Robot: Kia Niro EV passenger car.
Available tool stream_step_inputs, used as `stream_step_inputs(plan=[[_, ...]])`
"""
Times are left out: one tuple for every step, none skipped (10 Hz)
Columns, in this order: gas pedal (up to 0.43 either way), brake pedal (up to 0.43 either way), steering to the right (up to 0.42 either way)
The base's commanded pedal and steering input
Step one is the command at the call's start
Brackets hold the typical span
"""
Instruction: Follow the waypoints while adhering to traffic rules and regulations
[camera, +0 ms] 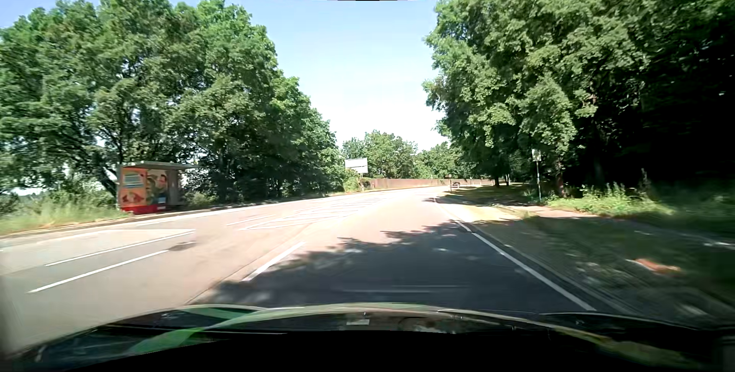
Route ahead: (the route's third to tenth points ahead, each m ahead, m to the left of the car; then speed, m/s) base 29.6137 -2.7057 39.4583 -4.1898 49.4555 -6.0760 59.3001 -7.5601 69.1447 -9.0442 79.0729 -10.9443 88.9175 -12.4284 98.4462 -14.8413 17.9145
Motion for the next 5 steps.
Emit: stream_step_inputs(plan=[[0.22,0.0,0.018],[0.22,0.0,0.018],[0.228,0.0,0.018],[0.228,0.0,0.018],[0.24,0.0,0.018]])
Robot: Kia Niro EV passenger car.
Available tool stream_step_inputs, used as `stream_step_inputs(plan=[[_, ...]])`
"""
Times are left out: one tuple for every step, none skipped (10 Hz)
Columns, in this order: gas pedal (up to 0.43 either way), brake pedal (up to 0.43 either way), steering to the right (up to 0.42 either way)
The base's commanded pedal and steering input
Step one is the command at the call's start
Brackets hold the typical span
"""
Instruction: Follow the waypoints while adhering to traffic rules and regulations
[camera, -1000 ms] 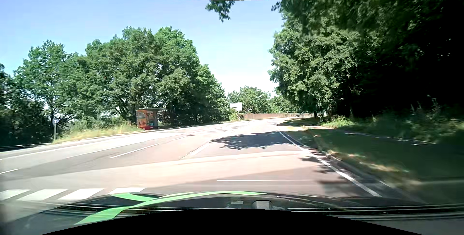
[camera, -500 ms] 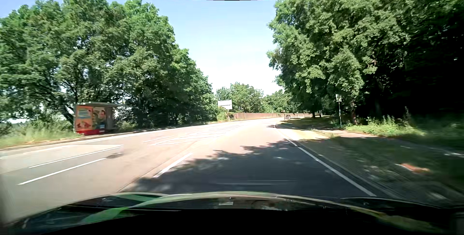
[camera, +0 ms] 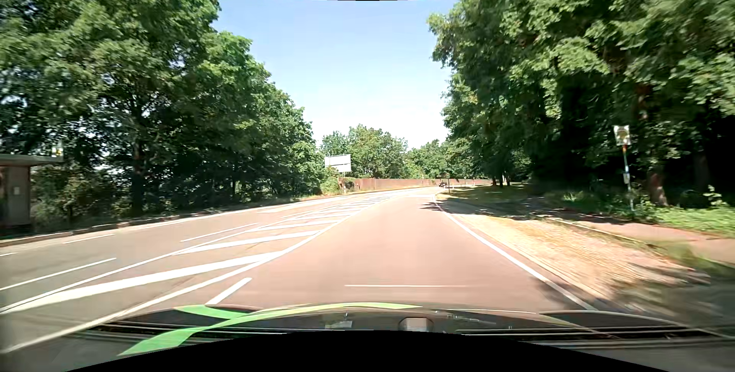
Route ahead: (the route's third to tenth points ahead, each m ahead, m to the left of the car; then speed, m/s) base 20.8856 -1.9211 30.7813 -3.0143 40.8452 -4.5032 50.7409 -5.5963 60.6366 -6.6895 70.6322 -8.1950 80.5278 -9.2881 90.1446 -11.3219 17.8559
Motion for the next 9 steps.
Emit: stream_step_inputs(plan=[[0.248,0.0,0.018],[0.26,0.0,0.018],[0.26,0.0,0.018],[0.26,0.0,0.018],[0.26,0.0,0.018],[0.26,0.0,0.018],[0.26,0.0,0.018],[0.248,0.0,0.018],[0.24,0.0,0.018]])
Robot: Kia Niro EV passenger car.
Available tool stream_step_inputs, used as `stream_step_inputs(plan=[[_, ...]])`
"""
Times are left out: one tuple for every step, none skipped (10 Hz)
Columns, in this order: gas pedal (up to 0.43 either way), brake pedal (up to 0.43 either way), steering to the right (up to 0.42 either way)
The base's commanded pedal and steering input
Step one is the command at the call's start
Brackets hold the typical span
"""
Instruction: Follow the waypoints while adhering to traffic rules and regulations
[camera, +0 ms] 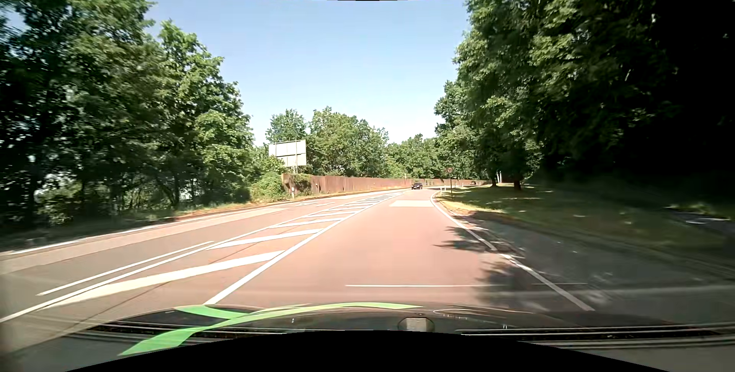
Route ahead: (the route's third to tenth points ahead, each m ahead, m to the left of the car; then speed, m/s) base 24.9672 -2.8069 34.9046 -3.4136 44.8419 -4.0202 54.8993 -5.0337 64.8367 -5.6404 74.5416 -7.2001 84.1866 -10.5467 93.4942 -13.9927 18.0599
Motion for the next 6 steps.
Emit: stream_step_inputs(plan=[[0.228,0.0,0.018],[0.228,0.0,0.018],[0.228,0.0,0.018],[0.24,0.0,0.018],[0.24,0.0,0.018],[0.228,0.0,0.018]])
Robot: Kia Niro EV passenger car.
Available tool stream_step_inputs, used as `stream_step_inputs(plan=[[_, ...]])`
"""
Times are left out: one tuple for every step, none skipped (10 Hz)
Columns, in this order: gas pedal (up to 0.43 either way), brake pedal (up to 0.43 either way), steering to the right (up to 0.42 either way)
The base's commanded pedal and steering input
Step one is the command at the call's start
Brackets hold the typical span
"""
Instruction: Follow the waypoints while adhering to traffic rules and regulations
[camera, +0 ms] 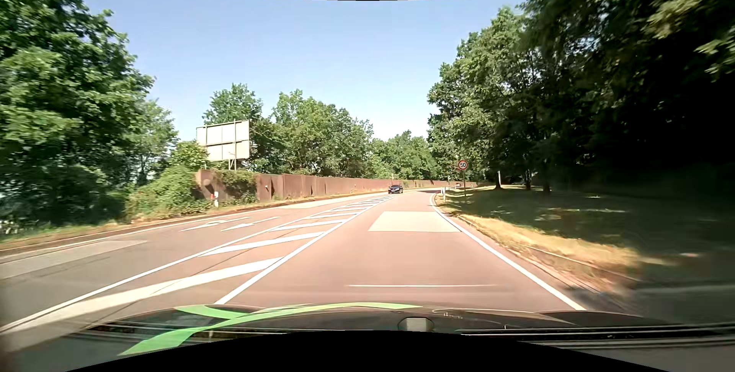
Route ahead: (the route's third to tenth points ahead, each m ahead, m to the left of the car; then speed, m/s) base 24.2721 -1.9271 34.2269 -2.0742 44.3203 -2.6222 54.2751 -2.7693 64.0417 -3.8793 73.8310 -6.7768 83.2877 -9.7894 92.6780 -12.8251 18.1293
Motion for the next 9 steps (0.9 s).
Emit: stream_step_inputs(plan=[[0.22,0.0,0.018],[0.157,0.0,0.018],[0.157,0.0,0.018],[0.157,0.0,0.018],[0.157,0.0,0.018],[0.157,0.0,0.017],[0.169,0.0,0.017],[0.169,0.0,0.017],[0.169,0.0,0.015]])
